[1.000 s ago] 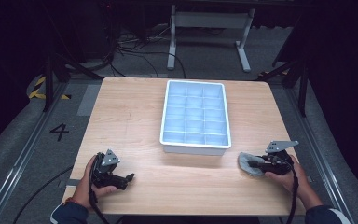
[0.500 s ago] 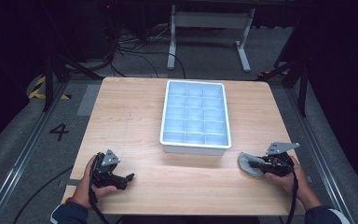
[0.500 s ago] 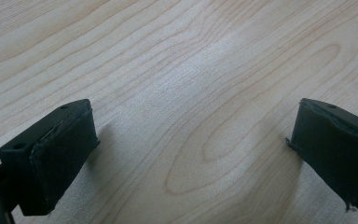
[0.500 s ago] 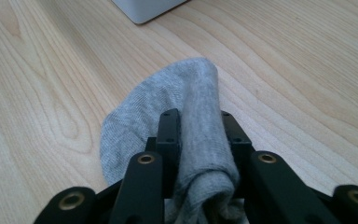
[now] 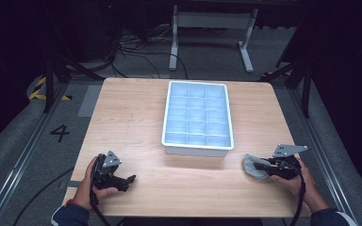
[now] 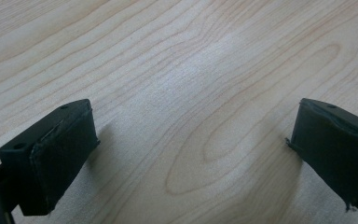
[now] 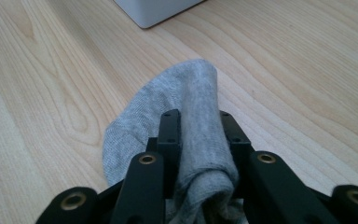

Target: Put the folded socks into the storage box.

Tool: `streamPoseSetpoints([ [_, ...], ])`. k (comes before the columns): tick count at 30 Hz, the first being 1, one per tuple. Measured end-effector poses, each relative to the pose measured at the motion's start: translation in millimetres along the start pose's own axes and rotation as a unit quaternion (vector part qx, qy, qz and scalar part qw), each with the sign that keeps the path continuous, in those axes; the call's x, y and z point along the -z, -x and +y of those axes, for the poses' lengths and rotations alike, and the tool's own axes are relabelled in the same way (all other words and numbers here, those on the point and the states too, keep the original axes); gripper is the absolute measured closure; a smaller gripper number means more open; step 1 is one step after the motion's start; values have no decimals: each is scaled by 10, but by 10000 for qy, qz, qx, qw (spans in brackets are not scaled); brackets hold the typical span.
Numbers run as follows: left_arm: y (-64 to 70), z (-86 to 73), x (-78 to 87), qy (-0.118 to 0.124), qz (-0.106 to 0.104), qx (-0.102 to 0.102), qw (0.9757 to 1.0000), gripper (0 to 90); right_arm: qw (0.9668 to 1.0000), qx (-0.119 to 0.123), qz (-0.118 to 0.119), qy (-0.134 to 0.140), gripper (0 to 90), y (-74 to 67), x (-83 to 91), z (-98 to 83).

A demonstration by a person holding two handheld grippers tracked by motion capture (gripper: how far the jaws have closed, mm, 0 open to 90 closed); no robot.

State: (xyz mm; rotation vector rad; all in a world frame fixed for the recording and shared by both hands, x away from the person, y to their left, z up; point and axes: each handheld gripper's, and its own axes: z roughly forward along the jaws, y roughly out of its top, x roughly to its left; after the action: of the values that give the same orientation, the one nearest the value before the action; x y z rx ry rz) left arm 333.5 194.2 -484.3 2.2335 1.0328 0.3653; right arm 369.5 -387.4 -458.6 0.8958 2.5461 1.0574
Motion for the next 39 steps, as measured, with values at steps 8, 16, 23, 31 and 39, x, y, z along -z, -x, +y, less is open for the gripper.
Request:
streamPoseSetpoints([
  [8,1,-1,-1,6,5,1,10000,5,9999,10,-42,164,748,-7,79,13],
  [16,0,0,0,1,-1,4,10000,5,9994,20,-62,328,748,-8,160,41],
  [23,0,0,-1,5,2,-2,10000,5,9987,59,-52,498,748,-32,242,88],
  [31,-1,0,-1,5,3,-4,10000,5,9974,174,-30,704,748,-115,333,166],
  [39,0,0,0,0,-1,2,10000,5,9954,267,-27,922,748,-157,444,249],
])
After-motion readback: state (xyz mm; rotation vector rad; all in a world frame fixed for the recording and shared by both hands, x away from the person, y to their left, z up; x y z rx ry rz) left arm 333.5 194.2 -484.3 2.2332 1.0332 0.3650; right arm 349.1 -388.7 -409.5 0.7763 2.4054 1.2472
